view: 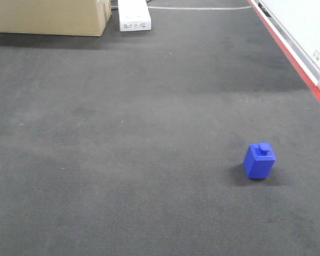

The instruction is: Pour parts from conveyor to right shelf

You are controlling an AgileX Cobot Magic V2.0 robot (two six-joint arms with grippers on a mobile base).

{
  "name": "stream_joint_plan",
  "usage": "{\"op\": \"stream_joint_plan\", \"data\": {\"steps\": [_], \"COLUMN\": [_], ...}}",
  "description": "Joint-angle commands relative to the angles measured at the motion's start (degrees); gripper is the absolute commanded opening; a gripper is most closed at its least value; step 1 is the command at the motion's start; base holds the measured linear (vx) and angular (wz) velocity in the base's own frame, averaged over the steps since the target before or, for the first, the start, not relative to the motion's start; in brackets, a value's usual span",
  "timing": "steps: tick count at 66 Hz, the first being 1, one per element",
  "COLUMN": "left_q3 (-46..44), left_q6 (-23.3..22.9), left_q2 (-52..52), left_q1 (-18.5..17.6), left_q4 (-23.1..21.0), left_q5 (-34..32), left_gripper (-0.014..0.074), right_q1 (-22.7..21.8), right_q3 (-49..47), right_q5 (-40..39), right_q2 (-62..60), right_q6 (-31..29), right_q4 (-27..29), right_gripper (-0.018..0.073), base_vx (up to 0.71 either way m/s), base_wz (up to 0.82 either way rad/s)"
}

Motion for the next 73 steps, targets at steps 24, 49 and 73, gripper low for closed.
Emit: {"op": "stream_joint_plan", "data": {"steps": [24,49,73], "left_q3": [-1.1,-1.1,-1.1], "left_q6": [-0.5,-0.5,-0.5], "left_q2": [1.0,1.0,1.0], "left_q1": [0.2,0.2,0.2], "left_q4": [-0.5,-0.5,-0.5], "left_q5": [-4.5,-4.5,-4.5], "left_gripper": [-0.0006,-0.0006,-0.0006], "right_q1": [-0.1,-0.1,-0.1], "right_q3": [0.5,0.5,0.5], "right_q5": [-4.1,-4.1,-20.1], "right_q2": [-0.7,-0.7,-0.7], "right_q6": [-0.1,-0.4,-2.8], "right_q4": [-0.6,-0.6,-1.6], "right_gripper": [-0.0007,-0.0007,-0.0007], "base_vx": [0.0,0.0,0.0], "base_wz": [0.0,0.0,0.0]}}
